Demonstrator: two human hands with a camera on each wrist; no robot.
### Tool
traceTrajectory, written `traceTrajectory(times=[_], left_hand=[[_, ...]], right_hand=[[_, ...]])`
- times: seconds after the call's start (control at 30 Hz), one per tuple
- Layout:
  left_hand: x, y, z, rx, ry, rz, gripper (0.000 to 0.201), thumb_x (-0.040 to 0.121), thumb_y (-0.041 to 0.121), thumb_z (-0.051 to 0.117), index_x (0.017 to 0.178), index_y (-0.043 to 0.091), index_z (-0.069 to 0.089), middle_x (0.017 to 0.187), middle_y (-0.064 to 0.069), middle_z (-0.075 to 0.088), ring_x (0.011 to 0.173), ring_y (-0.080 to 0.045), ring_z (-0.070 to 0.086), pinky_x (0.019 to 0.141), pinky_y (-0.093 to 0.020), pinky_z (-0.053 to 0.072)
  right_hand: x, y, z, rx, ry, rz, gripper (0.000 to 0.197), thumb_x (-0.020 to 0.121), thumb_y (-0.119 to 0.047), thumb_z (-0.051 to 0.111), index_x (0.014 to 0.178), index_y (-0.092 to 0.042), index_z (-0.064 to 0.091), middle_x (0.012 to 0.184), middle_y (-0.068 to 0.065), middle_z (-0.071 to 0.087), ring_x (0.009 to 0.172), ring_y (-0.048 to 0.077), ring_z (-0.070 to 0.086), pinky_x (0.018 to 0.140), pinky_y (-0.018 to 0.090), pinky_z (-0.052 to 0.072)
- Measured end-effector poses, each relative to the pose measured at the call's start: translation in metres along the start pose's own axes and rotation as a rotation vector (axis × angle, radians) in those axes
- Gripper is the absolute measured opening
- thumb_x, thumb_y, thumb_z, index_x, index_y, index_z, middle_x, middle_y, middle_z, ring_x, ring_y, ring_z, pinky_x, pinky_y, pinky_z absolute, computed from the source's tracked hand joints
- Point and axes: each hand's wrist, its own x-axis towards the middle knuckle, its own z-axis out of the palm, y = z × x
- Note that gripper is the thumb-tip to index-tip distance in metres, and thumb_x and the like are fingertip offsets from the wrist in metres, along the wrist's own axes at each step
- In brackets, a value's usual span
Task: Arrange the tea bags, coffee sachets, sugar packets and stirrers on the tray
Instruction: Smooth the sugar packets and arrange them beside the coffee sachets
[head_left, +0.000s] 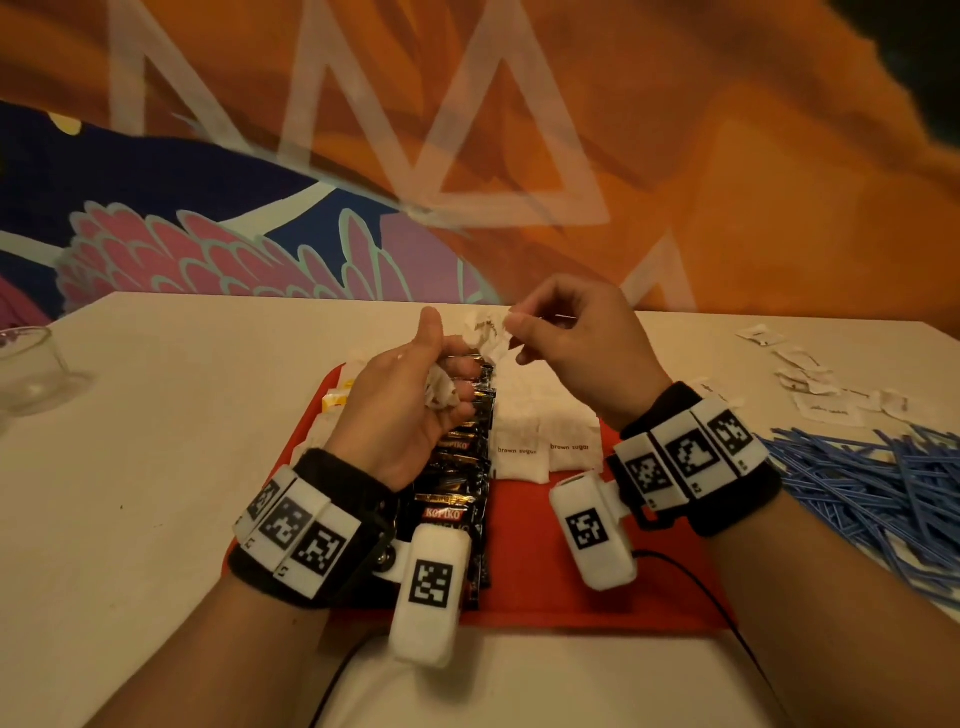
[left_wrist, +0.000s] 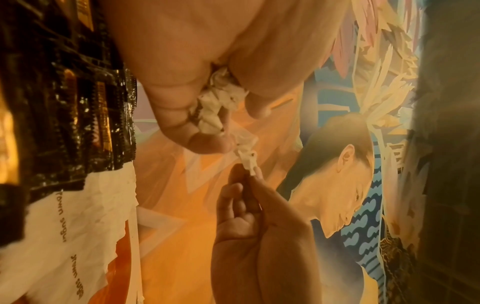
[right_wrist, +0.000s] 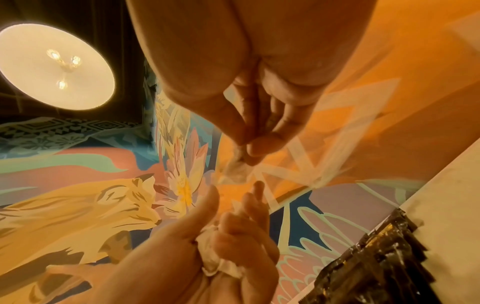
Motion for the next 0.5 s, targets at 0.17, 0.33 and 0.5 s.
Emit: traceTrajectory(times=[0.17, 0.33, 0.5], left_hand=[[-0.002, -0.003, 0.0, 0.111, -0.017, 0.141, 0.018, 0.076, 0.035, 0.076, 0.08, 0.017, 0.074, 0.07, 0.0, 0.058, 0.055, -0.007, 0.05, 0.05, -0.018, 0.044], [0.0, 0.003, 0.0, -0.041, 0.154, 0.211, 0.017, 0.094, 0.018, 0.067, 0.08, 0.009, 0.071, 0.071, -0.01, 0.057, 0.049, -0.007, 0.047, 0.043, -0.017, 0.041], [0.0, -0.002, -0.001, 0.144, 0.133, 0.298, 0.022, 0.099, 0.024, 0.06, 0.082, 0.011, 0.066, 0.059, -0.005, 0.055, 0.046, -0.011, 0.048, 0.044, -0.021, 0.042]], right_hand=[[-0.005, 0.003, 0.008, 0.106, 0.04, -0.004, 0.017, 0.077, -0.01, 0.076, 0.067, -0.019, 0.066, 0.085, 0.001, 0.075, 0.079, 0.025, 0.072, 0.079, 0.053, 0.059], [-0.008, 0.003, 0.01, 0.212, -0.003, 0.027, 0.022, 0.074, 0.006, 0.077, 0.066, -0.009, 0.063, 0.084, 0.004, 0.072, 0.079, 0.019, 0.069, 0.083, 0.049, 0.059], [-0.011, 0.003, 0.01, 0.354, -0.129, 0.158, 0.038, 0.074, 0.015, 0.072, 0.095, -0.013, 0.058, 0.095, 0.008, 0.067, 0.081, 0.021, 0.067, 0.081, 0.04, 0.057]])
